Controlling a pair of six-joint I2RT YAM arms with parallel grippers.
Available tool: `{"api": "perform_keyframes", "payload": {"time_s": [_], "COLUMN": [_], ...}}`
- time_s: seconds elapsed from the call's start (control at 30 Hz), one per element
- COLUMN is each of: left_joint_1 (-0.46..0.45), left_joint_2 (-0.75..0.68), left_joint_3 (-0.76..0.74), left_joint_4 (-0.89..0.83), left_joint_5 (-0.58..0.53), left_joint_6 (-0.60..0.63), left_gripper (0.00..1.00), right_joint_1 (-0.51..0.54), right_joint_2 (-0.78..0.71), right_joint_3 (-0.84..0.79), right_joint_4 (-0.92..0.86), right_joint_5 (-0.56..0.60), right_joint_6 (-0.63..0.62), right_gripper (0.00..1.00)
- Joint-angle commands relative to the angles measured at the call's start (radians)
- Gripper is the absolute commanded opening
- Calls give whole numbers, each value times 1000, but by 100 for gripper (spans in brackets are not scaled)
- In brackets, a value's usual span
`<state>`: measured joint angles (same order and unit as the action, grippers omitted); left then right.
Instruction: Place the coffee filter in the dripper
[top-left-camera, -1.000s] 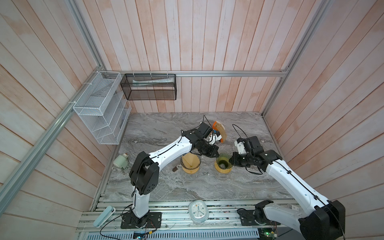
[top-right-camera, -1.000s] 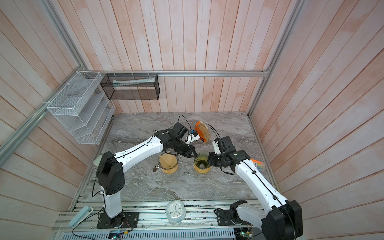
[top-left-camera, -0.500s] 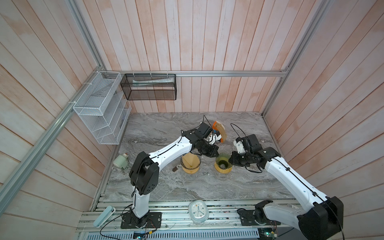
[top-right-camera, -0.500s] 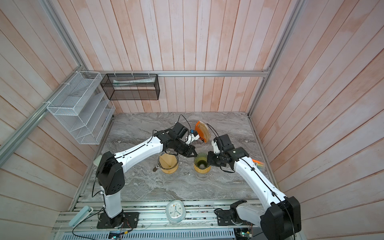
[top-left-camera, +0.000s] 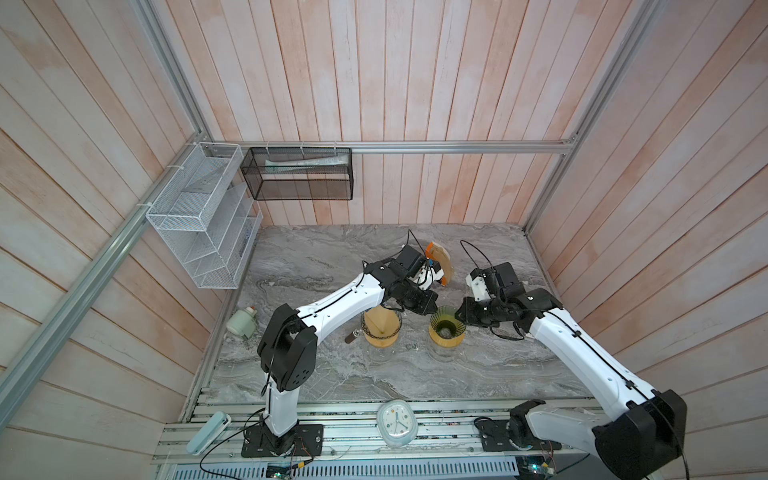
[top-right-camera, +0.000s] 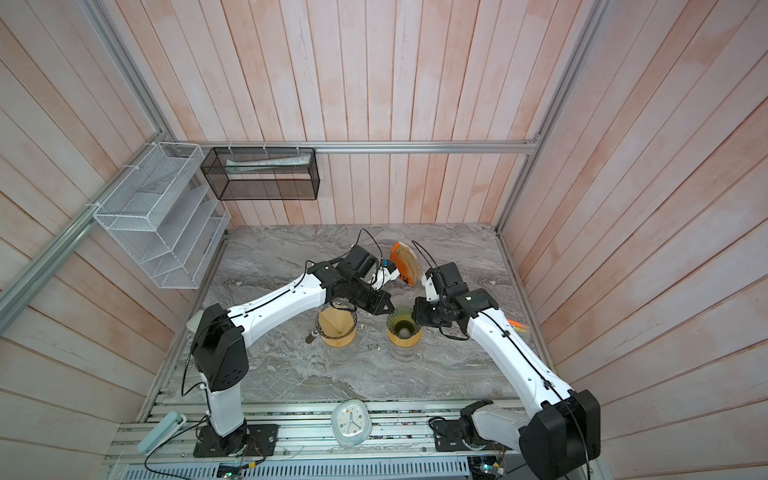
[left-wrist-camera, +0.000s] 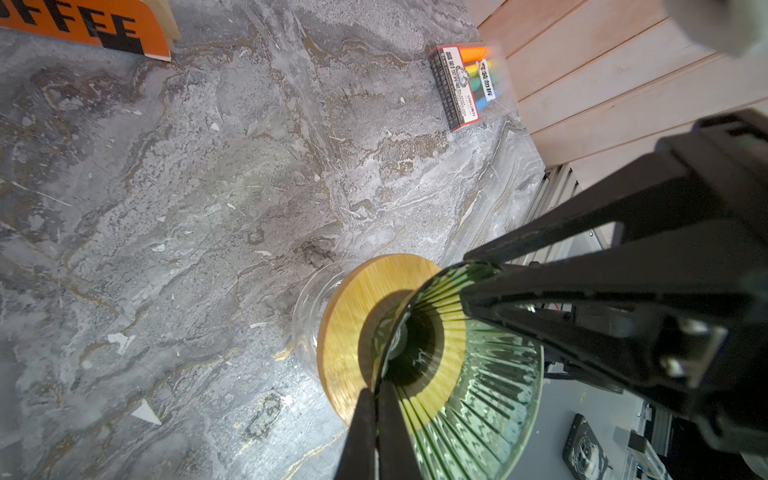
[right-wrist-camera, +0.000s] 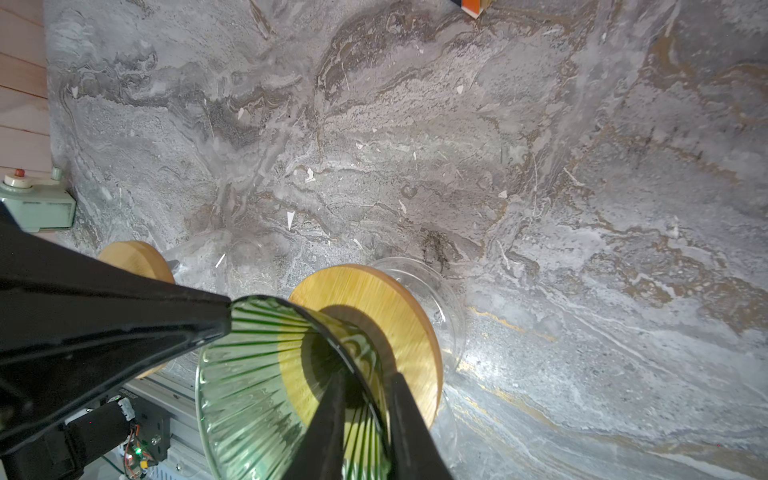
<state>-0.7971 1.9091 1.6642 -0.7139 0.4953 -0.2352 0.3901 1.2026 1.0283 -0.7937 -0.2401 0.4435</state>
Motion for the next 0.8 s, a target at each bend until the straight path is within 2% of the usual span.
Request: {"api": "perform_keyframes", "payload": {"time_s": [0.0, 0.27, 0.43, 0.77], "left_joint_1": [-7, -7, -7, -8], "left_joint_2": [-38, -47, -45, -45], "left_joint_3": [-14, -13, -12, -23], "left_joint_4": [7, 22, 25, 34], "left_joint_5": [-24, -26, 1, 55], "left_joint_6": [17, 10, 9, 5], "left_gripper": [6, 12, 20, 20], "right_joint_1": [5, 4, 4, 4], "right_joint_2": [-3, -14, -23, -50], "right_joint_3": [29, 27, 23, 3], "right_joint_4": [-11, -21, -28, -41], "right_joint_5": [0, 10, 13, 15], "right_joint_6": [-11, -12, -12, 1], "right_gripper": [23, 26, 26, 24]}}
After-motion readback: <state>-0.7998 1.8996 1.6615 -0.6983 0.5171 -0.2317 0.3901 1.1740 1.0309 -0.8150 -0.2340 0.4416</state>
